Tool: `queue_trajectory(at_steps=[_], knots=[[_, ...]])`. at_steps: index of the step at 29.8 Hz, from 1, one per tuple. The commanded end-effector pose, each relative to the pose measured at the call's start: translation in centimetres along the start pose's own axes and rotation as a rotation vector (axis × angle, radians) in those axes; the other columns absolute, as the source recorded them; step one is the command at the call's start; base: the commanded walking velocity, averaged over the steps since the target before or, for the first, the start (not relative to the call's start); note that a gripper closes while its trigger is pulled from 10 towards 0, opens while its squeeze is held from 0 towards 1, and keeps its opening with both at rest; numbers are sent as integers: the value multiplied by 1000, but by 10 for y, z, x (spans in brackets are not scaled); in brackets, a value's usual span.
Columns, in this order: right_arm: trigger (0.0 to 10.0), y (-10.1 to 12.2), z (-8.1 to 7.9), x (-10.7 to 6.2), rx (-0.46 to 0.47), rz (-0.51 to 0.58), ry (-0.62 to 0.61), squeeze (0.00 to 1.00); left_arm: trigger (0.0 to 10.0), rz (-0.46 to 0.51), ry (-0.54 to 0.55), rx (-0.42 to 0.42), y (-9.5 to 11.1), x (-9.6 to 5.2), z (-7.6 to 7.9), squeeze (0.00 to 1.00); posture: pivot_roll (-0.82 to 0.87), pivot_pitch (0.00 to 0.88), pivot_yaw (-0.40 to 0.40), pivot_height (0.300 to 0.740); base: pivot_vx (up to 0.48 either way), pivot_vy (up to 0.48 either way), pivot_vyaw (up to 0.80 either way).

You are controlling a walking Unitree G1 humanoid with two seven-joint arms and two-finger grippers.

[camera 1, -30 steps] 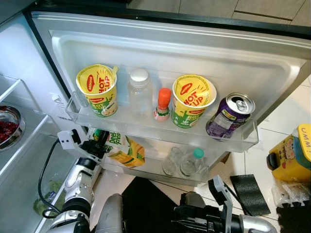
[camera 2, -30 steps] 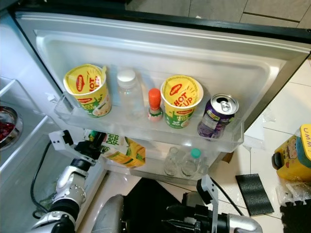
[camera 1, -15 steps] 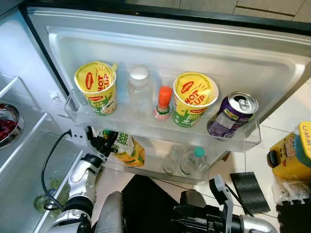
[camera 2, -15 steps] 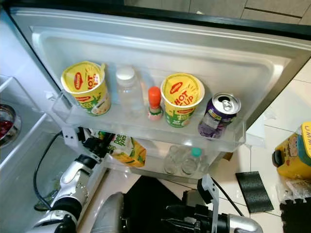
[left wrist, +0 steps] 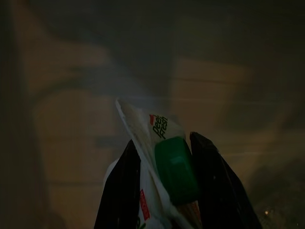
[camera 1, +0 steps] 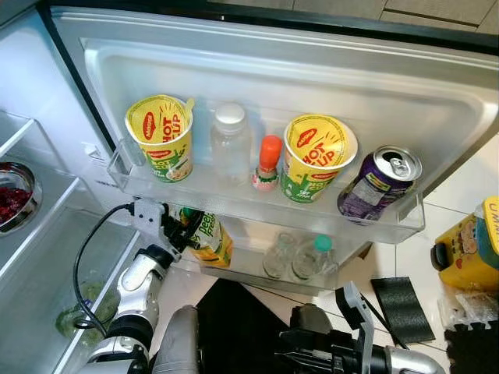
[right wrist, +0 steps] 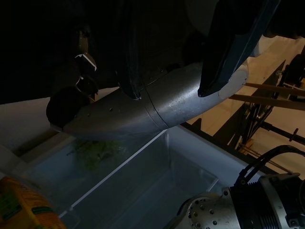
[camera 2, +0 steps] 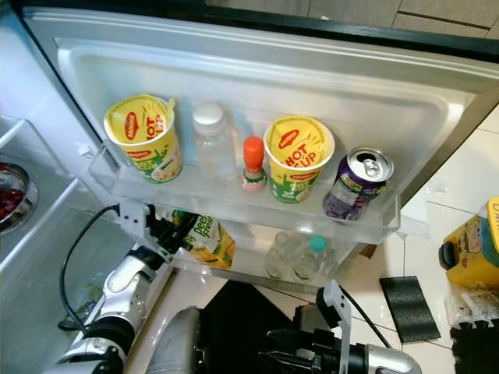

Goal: Restocking fridge

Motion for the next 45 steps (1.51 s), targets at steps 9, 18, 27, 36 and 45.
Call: queue_trajectory(at_steps=[9,18,27,36,45], knots=[[10000,-3,-1,-1,10,-8,-5,0,10000,-31,-29,33,-5,-2,2,1000,-157,274,4,608,0,0,0],[10000,-2,1,-1,6,-12,-10,0,10000,8,8,-23,2,-1,-7,204,-155,269,2,608,0,0,0],[10000,-2,3,0,2,-21,-9,0,10000,17,83,-70,2,-8,-22,0,-150,257,-2,608,0,0,0],[10000,0,4,1,0,-16,-7,0,10000,46,77,-198,2,-20,-32,0,-147,244,1,608,0,0,0],[10000,5,9,2,-7,-11,-14,0,10000,20,8,-284,-7,-44,-29,0,-137,231,4,608,0,0,0]])
Point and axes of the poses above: a point about 5 cm out from each wrist's last joint towards the gripper, its own x axis pointing out of the wrist towards the gripper, its own y axis along the axis of the wrist's last joint, z = x × y, the point moved 6 cm from there along x, pointing out of the wrist towards the gripper, and after that the axes turned 15 degrees about x, right-handed, at the moved point
